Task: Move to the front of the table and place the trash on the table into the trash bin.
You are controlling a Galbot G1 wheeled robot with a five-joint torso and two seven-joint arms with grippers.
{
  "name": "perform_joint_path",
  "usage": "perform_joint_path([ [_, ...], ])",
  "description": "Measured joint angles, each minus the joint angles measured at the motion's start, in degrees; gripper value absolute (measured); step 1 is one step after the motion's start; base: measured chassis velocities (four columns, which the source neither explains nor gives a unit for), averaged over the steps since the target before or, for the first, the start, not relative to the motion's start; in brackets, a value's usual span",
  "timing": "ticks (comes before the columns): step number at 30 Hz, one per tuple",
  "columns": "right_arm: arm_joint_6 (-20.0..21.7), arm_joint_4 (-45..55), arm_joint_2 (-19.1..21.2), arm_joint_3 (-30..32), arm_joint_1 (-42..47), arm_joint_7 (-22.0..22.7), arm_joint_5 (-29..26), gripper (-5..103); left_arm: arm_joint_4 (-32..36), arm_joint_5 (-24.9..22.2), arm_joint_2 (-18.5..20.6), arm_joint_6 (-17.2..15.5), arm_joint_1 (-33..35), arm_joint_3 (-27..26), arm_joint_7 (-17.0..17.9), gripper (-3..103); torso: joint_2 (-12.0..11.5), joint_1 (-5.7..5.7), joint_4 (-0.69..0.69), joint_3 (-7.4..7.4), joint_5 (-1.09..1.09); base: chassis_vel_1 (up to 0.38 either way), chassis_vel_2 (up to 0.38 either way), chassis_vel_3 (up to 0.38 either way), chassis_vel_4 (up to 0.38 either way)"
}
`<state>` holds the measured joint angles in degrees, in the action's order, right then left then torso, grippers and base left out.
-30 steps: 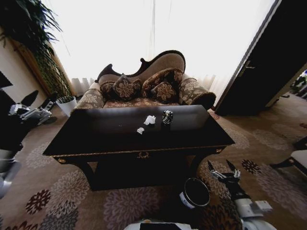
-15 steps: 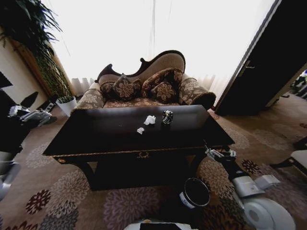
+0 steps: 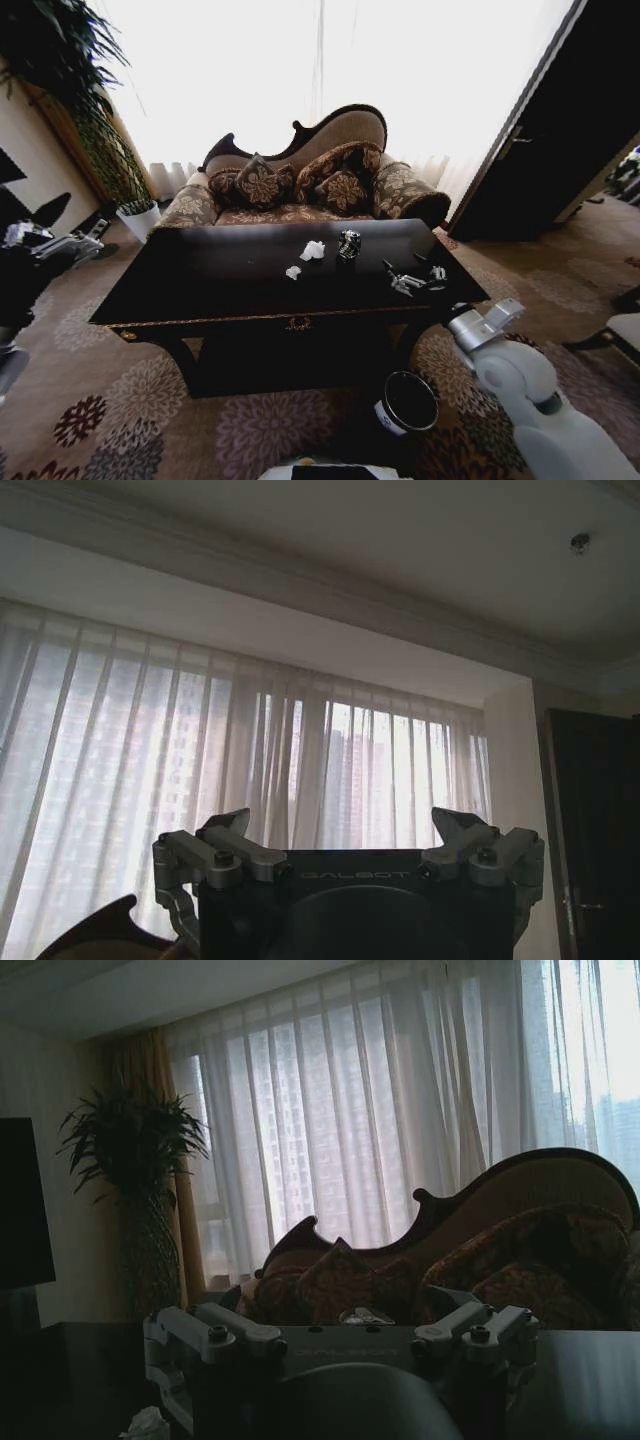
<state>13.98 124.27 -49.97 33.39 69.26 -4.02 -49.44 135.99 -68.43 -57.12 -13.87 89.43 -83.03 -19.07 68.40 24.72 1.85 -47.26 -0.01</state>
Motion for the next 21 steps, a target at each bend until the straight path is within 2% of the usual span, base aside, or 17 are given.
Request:
perform_joint_path([
  [3,-0.04,-3.22,1.3,-3.59,-4.57,-0.08,-0.98,100,0.35,0.63,-0.59,0.0,0.62,-0.09,-0.08,100,0.0,0.0,0.0,0.0,0.0,0.0,0.0,0.0,0.0],
  [7,-0.87,-10.83,2.4,-11.68,-13.25,-0.15,-1.6,100,0.69,1.06,-1.14,0.04,2.1,-1.68,-0.17,100,0.0,0.0,0.0,0.0,0.02,0.0,0.0,0.0,0.0],
  [14,-1.79,-15.66,2.48,-18.07,-18.61,-0.6,-1.07,100,0.6,1.04,-1.18,0.1,3.05,-3.14,-0.2,100,0.0,0.0,0.0,0.0,0.01,0.0,0.0,0.0,0.0],
  [21,-3.14,-20.07,2.58,-23.48,-23.78,-1.31,1.9,100,0.66,1.48,-1.75,0.12,3.17,-2.95,-0.25,100,0.01,0.0,0.0,0.01,0.0,0.0,0.0,0.0,0.0],
])
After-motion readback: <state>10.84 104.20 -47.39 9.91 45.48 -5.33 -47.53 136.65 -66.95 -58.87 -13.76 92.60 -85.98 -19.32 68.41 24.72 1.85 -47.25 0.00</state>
